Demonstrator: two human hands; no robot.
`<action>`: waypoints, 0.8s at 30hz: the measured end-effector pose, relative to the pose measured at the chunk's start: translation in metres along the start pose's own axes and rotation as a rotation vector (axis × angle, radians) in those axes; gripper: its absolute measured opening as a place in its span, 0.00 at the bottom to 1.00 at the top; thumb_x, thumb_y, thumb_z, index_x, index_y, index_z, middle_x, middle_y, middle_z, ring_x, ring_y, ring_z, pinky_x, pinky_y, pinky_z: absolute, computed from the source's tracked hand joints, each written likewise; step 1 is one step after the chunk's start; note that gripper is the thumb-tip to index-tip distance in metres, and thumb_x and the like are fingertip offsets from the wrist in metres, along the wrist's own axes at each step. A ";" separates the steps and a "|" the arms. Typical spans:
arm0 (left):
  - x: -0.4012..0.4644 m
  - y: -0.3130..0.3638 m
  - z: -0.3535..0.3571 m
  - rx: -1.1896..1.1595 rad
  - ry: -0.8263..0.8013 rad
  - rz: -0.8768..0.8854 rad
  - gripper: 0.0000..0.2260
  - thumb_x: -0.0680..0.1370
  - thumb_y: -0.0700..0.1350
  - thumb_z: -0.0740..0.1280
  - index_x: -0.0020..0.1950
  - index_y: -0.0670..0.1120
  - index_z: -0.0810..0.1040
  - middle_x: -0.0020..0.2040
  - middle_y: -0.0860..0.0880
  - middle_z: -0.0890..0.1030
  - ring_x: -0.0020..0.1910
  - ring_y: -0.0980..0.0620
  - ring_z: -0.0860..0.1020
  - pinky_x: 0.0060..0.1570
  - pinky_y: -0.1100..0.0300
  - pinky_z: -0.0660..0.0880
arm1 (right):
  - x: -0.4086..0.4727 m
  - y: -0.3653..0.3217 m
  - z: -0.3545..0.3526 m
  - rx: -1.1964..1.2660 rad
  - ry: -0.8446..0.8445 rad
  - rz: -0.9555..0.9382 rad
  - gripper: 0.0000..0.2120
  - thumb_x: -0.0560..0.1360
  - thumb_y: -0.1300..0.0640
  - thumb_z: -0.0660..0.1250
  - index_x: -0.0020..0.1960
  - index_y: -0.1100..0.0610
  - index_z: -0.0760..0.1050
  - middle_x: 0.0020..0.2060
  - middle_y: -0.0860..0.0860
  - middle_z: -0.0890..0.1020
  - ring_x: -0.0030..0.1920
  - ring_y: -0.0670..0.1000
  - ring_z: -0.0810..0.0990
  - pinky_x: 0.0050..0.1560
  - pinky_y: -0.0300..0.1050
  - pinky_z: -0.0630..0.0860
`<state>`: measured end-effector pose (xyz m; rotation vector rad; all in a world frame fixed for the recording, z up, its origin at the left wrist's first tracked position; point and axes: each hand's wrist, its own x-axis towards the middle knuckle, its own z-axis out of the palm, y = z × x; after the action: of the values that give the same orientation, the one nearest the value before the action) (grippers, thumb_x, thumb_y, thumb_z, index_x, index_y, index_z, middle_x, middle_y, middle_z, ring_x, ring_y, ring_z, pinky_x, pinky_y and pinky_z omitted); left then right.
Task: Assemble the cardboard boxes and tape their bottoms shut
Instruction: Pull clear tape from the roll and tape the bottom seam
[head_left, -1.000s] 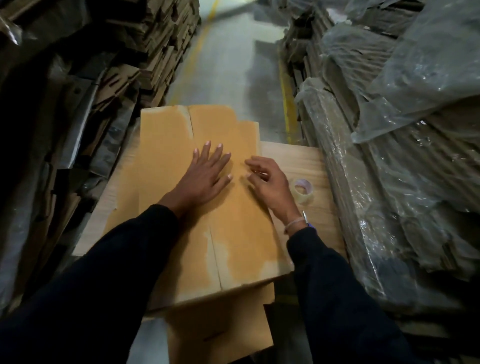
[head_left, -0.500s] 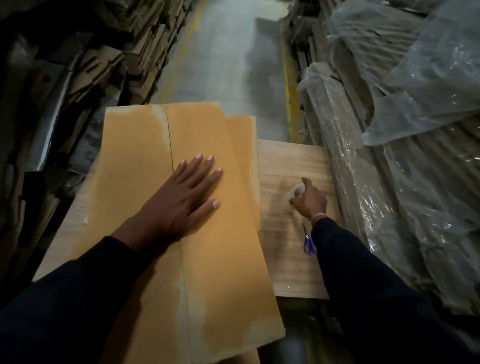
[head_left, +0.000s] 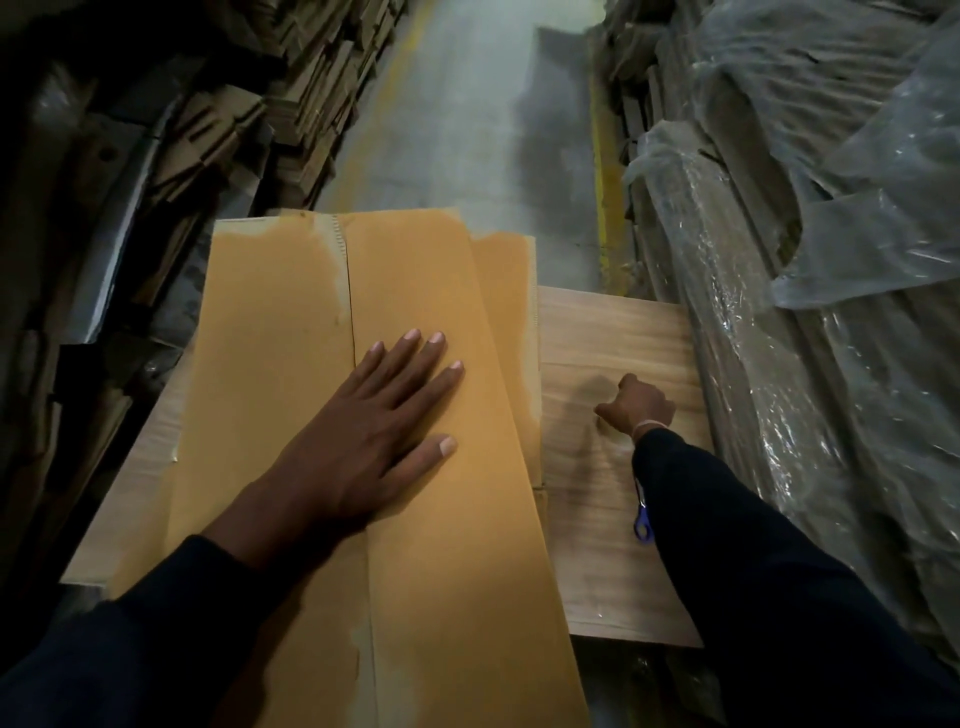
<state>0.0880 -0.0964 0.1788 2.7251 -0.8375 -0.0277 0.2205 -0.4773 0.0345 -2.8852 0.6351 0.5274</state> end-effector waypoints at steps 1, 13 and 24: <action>0.000 0.000 0.000 -0.001 0.002 0.003 0.32 0.86 0.63 0.50 0.87 0.53 0.45 0.86 0.51 0.41 0.85 0.50 0.38 0.83 0.43 0.43 | 0.000 -0.002 0.001 0.003 0.001 -0.003 0.21 0.78 0.48 0.72 0.68 0.53 0.75 0.62 0.58 0.82 0.64 0.61 0.79 0.64 0.53 0.71; -0.001 0.001 0.000 -0.003 0.014 0.021 0.32 0.86 0.64 0.48 0.87 0.52 0.47 0.87 0.50 0.42 0.85 0.50 0.38 0.83 0.44 0.44 | -0.034 -0.002 0.015 0.640 0.196 0.058 0.10 0.81 0.61 0.67 0.51 0.53 0.87 0.53 0.50 0.85 0.52 0.54 0.81 0.44 0.37 0.78; 0.030 -0.016 -0.021 -0.118 0.113 0.003 0.33 0.75 0.71 0.60 0.71 0.51 0.78 0.67 0.48 0.76 0.67 0.43 0.70 0.61 0.43 0.69 | -0.140 -0.038 -0.095 1.337 -0.048 -0.437 0.08 0.81 0.65 0.70 0.53 0.55 0.86 0.51 0.49 0.88 0.52 0.46 0.83 0.54 0.42 0.75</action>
<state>0.1236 -0.0950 0.1961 2.5887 -0.7818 0.0742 0.1470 -0.4101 0.1761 -1.6296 0.1672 0.0250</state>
